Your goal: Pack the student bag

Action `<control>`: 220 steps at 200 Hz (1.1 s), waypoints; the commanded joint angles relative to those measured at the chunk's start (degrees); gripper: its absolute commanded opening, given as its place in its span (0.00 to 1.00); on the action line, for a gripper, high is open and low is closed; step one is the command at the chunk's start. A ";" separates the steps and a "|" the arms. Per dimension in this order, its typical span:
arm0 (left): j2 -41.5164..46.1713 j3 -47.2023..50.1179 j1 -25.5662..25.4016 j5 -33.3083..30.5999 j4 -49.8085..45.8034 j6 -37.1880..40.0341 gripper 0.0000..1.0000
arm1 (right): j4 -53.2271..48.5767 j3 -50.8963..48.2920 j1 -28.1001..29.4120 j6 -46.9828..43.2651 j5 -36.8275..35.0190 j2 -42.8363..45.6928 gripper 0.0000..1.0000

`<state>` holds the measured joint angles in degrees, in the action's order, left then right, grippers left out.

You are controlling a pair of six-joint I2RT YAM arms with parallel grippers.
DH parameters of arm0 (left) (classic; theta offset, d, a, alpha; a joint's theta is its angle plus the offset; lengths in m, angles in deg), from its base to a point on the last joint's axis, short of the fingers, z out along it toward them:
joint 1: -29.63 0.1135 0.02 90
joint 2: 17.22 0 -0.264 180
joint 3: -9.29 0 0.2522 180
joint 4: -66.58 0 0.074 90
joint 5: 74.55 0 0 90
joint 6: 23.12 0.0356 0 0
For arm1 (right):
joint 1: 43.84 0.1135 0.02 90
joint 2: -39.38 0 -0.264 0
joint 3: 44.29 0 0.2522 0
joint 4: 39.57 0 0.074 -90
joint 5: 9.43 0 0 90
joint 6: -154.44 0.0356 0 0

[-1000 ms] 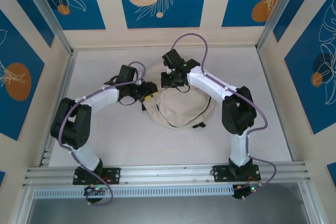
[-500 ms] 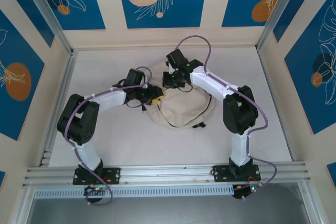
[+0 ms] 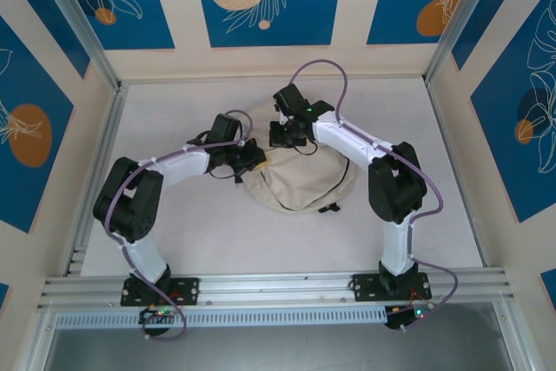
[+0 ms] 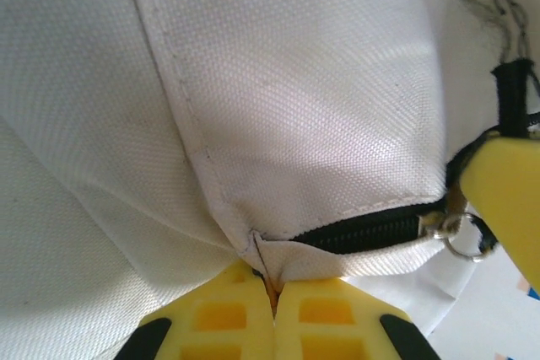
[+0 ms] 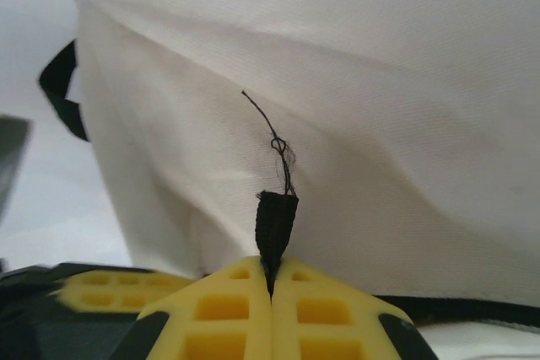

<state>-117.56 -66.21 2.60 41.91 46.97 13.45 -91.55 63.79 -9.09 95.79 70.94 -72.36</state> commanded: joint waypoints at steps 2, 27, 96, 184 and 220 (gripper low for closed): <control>3.38 2.74 1.17 -7.22 -7.22 3.89 0.00 | -2.87 1.65 0.06 -3.04 -13.33 4.00 0.00; 5.44 6.01 2.62 -7.59 -8.00 4.45 0.00 | -4.11 1.60 -0.33 -4.84 -20.93 3.55 0.00; 9.20 8.21 5.97 -9.58 -11.51 7.09 0.00 | -6.79 1.83 -4.16 -2.54 -28.08 1.55 0.00; 10.33 8.34 8.26 -9.76 -12.93 8.53 0.00 | -6.42 -3.24 -10.04 2.64 -21.65 0.89 0.00; 9.92 7.51 8.90 -9.63 -13.02 8.95 0.00 | -7.79 -4.41 -11.39 6.00 -19.28 -0.49 0.00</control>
<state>-108.66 -59.26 8.35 36.82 41.57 21.01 -97.49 60.76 -17.60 98.57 53.91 -71.86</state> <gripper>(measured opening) 0.047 0.058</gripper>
